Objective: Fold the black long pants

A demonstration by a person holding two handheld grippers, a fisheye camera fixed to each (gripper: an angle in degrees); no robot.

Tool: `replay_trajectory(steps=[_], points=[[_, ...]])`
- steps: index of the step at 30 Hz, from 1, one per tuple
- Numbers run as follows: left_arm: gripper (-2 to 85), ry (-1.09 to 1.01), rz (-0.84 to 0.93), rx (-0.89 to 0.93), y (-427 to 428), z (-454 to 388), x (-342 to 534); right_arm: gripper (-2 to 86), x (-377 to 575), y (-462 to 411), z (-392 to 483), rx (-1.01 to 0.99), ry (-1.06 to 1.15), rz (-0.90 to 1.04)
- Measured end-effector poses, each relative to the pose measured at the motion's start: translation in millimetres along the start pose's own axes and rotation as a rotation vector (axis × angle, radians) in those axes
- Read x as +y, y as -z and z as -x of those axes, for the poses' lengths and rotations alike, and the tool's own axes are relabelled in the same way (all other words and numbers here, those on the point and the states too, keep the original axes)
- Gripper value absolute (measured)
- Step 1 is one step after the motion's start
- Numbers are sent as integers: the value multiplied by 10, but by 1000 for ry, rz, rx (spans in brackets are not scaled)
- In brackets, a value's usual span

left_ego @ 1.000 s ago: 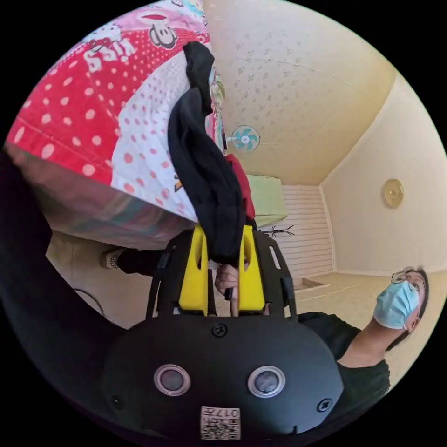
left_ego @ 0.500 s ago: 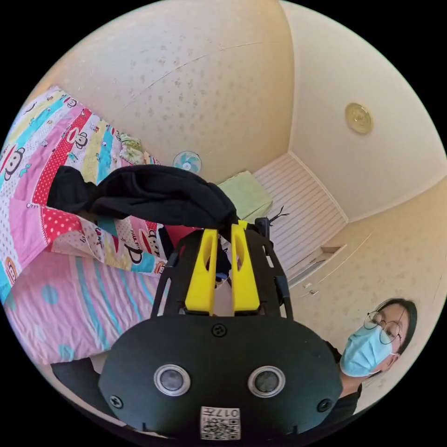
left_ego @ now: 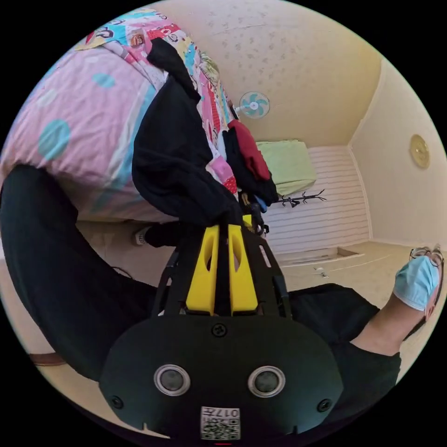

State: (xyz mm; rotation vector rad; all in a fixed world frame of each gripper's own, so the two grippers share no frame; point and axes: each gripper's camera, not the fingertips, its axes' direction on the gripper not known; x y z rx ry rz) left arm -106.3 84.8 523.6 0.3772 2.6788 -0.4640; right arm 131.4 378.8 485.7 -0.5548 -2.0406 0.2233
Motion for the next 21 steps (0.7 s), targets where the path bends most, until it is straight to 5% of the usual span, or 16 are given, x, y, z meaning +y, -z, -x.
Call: replay_trajectory(steps=[4, 8, 11, 14, 16, 21], points=[[0, -108, -12, 117, 309, -154, 25, 85, 93, 90, 322, -7, 117, -31], [-7, -470, -59, 311, 950, -970, -190, 81, 47, -23, 1264, 203, 349, 13], [2, -550, -147, 130, 1431, -1283, -215, 80, 160, -21, 1380, 203, 366, -11], [102, -436, -300, -105, 1850, -1032, -249, 81, 246, 32, 1206, 129, 336, -22], [173, -292, -295, -66, 2001, -614, -420, 81, 264, 65, 1127, 95, 317, -41], [267, 251, -107, 686, 1758, 788, -757, 80, 241, 40, 1189, 101, 352, -26]])
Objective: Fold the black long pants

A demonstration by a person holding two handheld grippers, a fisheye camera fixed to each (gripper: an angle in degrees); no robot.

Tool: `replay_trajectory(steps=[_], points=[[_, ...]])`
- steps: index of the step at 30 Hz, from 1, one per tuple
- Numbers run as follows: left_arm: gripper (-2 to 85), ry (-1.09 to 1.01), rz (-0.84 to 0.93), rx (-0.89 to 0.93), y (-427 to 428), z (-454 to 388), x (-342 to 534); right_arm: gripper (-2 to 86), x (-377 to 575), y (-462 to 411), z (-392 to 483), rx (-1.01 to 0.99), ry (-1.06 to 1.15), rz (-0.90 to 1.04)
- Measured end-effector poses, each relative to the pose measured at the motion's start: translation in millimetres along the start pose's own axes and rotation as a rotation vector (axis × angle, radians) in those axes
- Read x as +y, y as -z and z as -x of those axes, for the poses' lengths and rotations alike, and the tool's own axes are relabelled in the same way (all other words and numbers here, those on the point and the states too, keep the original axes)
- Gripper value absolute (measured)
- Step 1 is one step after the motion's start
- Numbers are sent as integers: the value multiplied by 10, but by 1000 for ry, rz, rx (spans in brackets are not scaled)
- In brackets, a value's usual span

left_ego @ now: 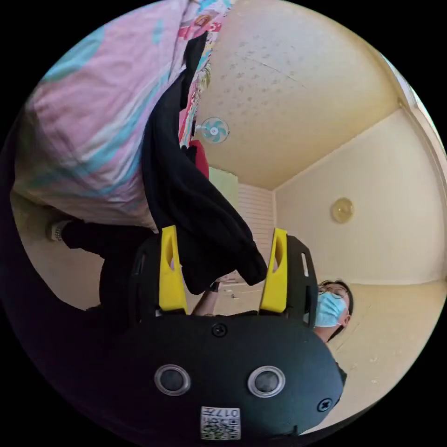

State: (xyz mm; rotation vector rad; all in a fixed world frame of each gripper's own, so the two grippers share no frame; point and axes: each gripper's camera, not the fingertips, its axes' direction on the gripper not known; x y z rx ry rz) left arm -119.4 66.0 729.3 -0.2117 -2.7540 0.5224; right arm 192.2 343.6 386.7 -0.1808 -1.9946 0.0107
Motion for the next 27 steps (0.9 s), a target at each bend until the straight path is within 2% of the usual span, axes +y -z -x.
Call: replay_trajectory(steps=[4, 6, 7, 10, 15, 16, 18, 24, 27], points=[[255, 63, 77, 99, -72, -18, -71, 80, -24, 34, 145, 17, 54, 10], [214, 41, 142, 199, -88, -278, -143, 80, 18, 114, 218, 13, 86, 11], [202, 35, 155, 190, -73, -362, -161, 80, 61, 182, 261, -3, 107, 4], [171, -43, 218, 49, 30, -876, -190, 79, 150, 342, 305, -61, 132, -38], [298, 12, 131, -133, 636, -1254, -115, 78, 156, 408, 308, -89, 131, -100], [310, 37, 116, -113, 699, -1230, -102, 78, 146, 384, 301, -106, 138, -101], [317, 108, 100, 53, 789, -1123, -70, 78, 135, 329, 289, -133, 152, -101], [305, 90, 186, 489, 569, -1243, -100, 78, 241, 256, 220, -149, 145, -82], [289, 37, 214, 434, 682, -1494, -92, 78, 425, 374, 300, -85, 172, -60]])
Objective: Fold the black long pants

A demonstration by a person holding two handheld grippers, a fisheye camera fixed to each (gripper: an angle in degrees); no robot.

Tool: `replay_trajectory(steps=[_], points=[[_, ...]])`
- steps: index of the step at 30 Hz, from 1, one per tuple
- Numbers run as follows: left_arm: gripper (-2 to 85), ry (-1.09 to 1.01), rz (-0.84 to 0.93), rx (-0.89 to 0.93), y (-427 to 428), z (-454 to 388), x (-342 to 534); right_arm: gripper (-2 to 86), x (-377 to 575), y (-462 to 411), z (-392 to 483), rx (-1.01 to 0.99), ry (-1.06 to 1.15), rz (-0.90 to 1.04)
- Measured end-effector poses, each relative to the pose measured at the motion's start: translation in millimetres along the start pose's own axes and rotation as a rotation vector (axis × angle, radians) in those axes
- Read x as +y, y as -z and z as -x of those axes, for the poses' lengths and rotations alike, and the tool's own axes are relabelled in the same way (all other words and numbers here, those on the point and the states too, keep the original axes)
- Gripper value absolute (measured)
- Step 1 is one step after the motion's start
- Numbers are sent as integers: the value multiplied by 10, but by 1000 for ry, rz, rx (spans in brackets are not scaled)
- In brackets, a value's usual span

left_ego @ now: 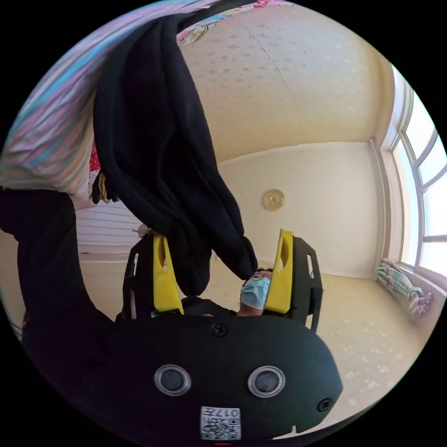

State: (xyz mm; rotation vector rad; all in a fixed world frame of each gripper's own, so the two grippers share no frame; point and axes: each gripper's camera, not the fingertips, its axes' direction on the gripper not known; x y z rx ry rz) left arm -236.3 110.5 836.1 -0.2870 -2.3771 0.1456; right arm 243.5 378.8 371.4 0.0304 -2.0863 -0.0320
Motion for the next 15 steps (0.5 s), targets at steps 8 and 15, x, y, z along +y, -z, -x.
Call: replay_trajectory(steps=[8, 15], points=[[127, -103, 170, -423, -432, -520, 283, 75, 394, 30, 345, 30, 90, 120], [130, -67, 241, -486, -622, -407, 1056, 74, 719, -246, 705, -23, 122, 258]])
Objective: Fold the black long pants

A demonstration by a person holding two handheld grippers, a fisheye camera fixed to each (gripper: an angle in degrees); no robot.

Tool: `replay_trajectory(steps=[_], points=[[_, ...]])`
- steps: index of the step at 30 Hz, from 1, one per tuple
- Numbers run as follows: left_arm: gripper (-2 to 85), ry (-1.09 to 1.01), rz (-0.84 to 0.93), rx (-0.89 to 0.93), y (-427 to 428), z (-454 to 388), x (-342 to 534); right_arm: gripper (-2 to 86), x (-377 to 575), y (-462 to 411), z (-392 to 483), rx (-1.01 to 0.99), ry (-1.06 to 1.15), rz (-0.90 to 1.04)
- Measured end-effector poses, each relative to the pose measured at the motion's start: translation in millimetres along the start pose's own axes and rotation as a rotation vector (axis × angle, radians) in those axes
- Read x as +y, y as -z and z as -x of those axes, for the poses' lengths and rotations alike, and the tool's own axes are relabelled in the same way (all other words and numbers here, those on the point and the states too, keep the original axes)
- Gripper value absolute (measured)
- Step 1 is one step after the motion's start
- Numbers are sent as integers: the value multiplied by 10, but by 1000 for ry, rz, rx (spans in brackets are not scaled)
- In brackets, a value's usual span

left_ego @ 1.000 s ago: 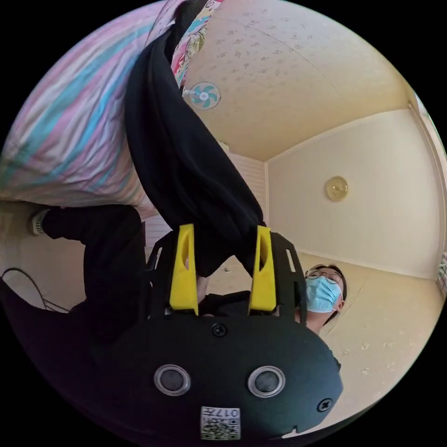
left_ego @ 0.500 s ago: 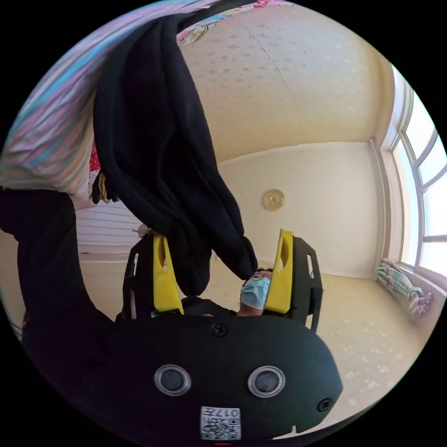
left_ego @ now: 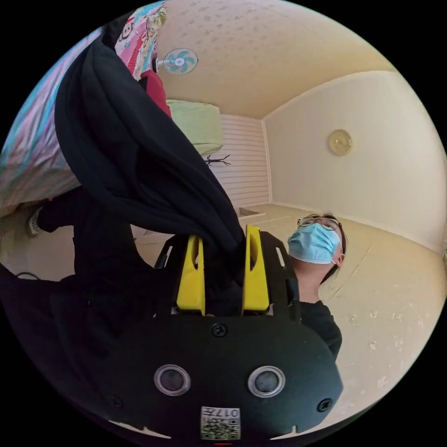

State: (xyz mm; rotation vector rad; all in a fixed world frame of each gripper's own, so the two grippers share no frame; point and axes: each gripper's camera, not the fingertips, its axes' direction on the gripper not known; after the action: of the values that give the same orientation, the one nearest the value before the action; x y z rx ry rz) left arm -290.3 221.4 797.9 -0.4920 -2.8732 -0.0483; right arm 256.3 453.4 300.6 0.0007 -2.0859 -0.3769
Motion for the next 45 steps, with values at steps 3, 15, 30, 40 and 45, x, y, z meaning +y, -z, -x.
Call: replay_trajectory(steps=[3, 15, 30, 40, 45], points=[[125, 125, -105, 67, 34, 340, -54, 74, -139, 116, -393, -62, -121, -45], [227, -70, -303, 198, 557, 1356, -2443, 121, -1638, 888, -1991, 156, -255, -367], [162, -163, -327, -827, -473, 2758, -1387, 156, -515, -303, -2017, 656, -381, -186], [213, -169, -336, -1078, -1233, 3054, -1351, 131, -845, -599, -1147, 869, -220, -202], [207, -382, -504, -1126, -1462, 2911, -1269, 135, -1632, -918, -980, 951, -79, -52]])
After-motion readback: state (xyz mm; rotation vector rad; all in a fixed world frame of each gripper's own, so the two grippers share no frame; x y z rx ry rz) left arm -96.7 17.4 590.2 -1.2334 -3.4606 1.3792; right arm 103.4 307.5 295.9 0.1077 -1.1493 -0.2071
